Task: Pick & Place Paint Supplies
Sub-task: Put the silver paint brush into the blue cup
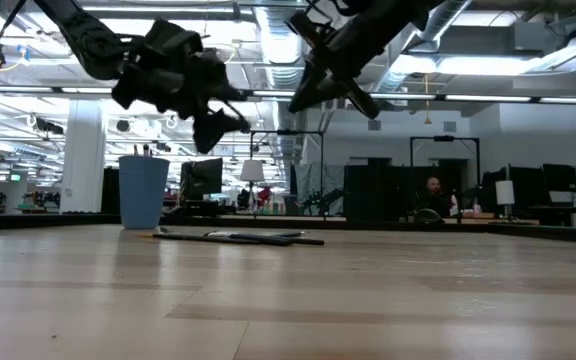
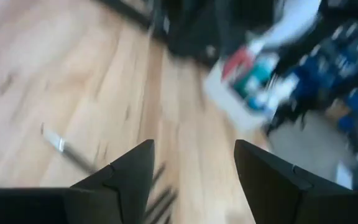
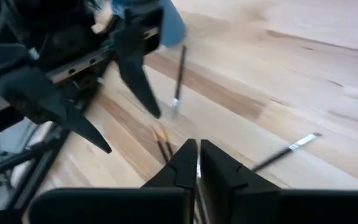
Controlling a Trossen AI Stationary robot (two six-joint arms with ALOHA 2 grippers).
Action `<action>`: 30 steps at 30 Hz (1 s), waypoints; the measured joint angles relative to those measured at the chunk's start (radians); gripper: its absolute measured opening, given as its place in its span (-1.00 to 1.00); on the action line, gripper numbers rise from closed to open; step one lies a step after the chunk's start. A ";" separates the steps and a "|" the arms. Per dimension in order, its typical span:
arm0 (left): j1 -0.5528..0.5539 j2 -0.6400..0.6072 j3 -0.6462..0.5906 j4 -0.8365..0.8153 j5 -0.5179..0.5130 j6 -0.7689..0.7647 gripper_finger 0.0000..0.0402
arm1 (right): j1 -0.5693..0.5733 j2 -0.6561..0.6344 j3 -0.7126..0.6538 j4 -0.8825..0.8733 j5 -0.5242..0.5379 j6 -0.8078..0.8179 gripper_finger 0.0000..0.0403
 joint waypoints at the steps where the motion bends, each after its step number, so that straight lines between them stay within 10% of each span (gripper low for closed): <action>1: -0.008 -0.007 0.000 -0.059 -0.004 0.039 0.06 | 0.000 0.000 0.000 -0.014 0.000 -0.001 -0.92; 12: -0.177 -0.108 0.083 -0.694 -0.484 0.640 0.10 | 0.001 0.000 0.000 -0.033 -0.005 -0.033 -0.70; 30: -0.143 0.141 0.244 -0.938 -0.592 1.004 0.11 | 0.149 0.000 0.000 -0.206 -0.101 -0.049 -0.70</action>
